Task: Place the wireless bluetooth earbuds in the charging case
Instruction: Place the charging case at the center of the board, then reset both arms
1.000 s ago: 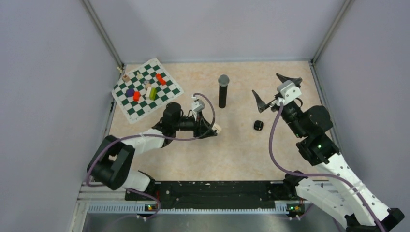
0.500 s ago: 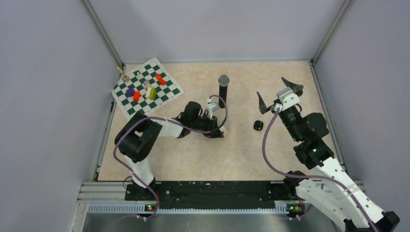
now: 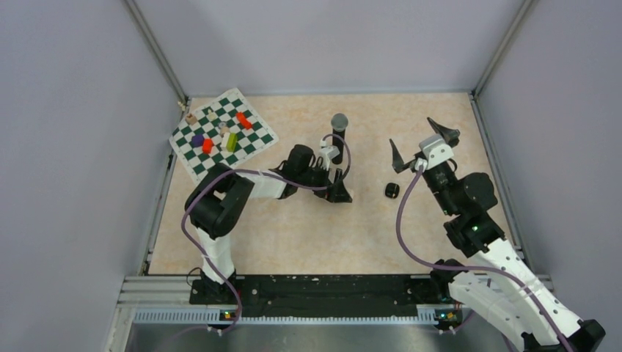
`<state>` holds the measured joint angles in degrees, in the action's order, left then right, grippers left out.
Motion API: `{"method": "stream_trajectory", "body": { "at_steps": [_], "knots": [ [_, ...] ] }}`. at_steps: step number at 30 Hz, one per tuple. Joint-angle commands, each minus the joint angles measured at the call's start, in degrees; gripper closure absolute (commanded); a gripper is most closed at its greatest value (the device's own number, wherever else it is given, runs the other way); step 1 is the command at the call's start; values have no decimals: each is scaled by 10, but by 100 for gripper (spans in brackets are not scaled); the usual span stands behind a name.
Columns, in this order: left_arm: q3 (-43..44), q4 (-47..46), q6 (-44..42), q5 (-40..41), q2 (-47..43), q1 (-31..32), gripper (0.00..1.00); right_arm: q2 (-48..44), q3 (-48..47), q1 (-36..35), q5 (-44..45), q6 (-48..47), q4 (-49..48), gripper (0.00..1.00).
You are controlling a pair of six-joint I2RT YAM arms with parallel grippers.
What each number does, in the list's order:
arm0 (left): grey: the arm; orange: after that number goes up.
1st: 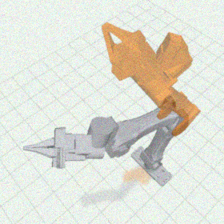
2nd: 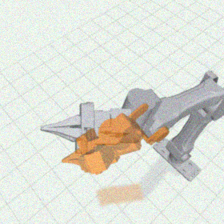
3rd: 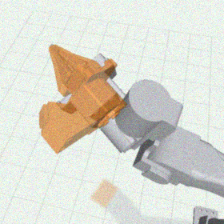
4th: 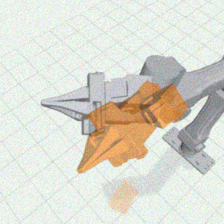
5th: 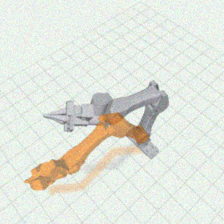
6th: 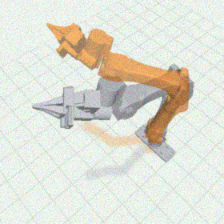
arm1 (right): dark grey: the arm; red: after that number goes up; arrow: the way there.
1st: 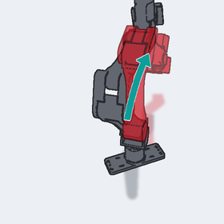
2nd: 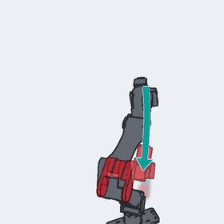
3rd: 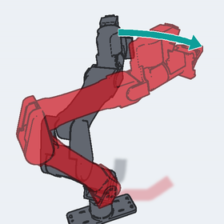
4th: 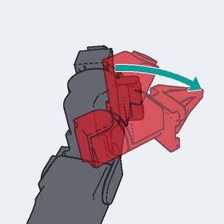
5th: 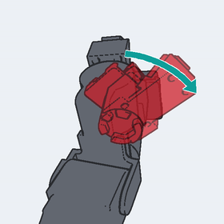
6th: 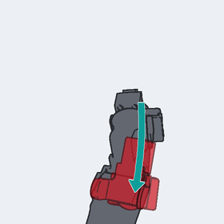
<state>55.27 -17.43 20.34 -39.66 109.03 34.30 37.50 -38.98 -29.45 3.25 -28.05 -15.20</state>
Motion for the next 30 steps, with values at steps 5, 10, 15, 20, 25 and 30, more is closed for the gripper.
{"method": "stream_trajectory", "body": {
  "at_steps": [5, 10, 15, 20, 25, 30],
  "knots": [
    [-35, 58, -52, 13, -82, -30, 1, 9, -63, 4, 30, -10, 26, 1],
    [-56, 143, -196, -111, -197, -92, 1, 11, -128, 4, 24, -55, 156, 1],
    [133, 672, -554, -184, -250, -182, 1, -52, -142, 4, 57, -24, 237, 1],
    [195, 680, -448, -9, -348, -295, 1, -145, -132, 15, 117, 113, 243, 1],
    [51, 405, -278, 141, -583, -458, 1, -202, -108, 43, 86, 152, 297, 1],
    [-43, 329, -252, 152, -702, -479, 1, -215, -36, 55, 113, 143, 262, 1]
  ]
}}
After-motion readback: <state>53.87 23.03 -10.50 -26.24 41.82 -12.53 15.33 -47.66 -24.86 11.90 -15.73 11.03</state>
